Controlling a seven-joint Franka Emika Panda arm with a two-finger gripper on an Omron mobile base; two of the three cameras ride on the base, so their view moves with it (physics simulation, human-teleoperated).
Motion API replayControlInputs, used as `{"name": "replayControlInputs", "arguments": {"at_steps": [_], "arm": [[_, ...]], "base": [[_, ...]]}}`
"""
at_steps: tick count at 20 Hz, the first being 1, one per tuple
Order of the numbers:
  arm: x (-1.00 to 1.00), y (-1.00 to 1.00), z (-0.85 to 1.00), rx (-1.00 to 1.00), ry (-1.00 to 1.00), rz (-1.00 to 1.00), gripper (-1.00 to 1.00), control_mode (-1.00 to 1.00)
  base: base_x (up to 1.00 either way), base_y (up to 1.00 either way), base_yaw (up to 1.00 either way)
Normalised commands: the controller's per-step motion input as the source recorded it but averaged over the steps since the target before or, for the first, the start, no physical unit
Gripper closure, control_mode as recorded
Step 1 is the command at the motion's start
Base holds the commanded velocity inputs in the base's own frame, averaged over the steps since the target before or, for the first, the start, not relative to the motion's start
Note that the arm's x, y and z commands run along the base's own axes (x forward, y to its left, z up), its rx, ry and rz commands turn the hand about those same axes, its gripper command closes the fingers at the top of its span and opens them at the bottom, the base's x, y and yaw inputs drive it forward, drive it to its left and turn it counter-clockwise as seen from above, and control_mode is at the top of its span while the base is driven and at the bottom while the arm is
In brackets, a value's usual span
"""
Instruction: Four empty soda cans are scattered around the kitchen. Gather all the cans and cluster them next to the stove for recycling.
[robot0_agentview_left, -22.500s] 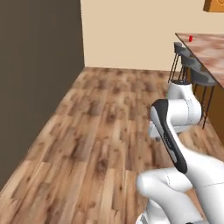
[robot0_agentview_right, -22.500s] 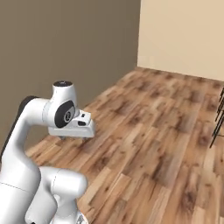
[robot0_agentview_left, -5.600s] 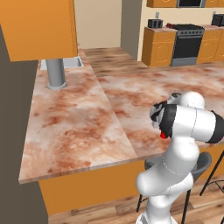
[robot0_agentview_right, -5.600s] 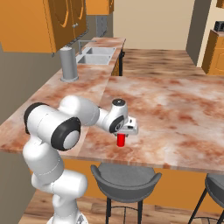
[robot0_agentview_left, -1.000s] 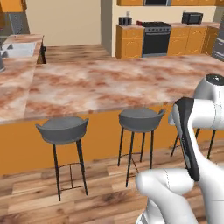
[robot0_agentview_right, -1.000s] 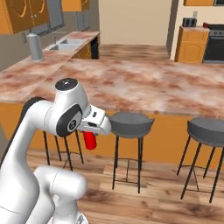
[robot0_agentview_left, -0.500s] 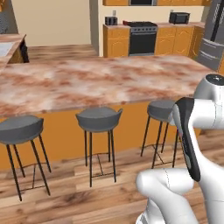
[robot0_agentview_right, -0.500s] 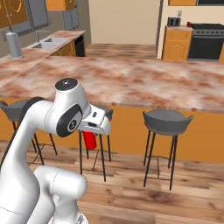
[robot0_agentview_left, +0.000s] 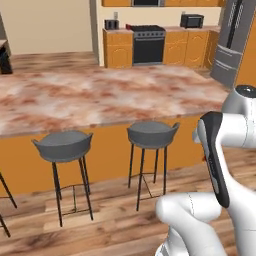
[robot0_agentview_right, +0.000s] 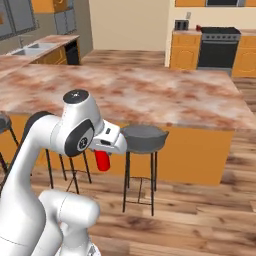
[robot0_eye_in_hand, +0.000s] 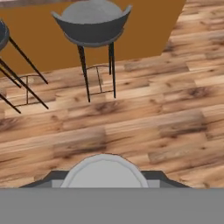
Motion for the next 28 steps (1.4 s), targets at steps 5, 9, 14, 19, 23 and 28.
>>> {"name": "replayControlInputs", "arguments": {"at_steps": [5, 9, 14, 19, 23, 28], "arm": [[0.0, 0.0, 0.0, 0.0, 0.0, 0.0, 1.0, 1.0], [0.0, 0.0, 0.0, 0.0, 0.0, 0.0, 1.0, 1.0], [0.0, 0.0, 0.0, 0.0, 0.0, 0.0, 1.0, 1.0], [0.0, 0.0, 0.0, 0.0, 0.0, 0.0, 1.0, 1.0], [0.0, 0.0, 0.0, 0.0, 0.0, 0.0, 1.0, 1.0], [0.0, 0.0, 0.0, 0.0, 0.0, 0.0, 1.0, 1.0]], "base": [[0.89, -1.0, 0.0], [0.84, -1.0, 0.0], [0.56, -1.0, 0.0], [0.29, -1.0, 0.0], [0.41, -1.0, 0.0], [0.38, -1.0, 0.0]]}}
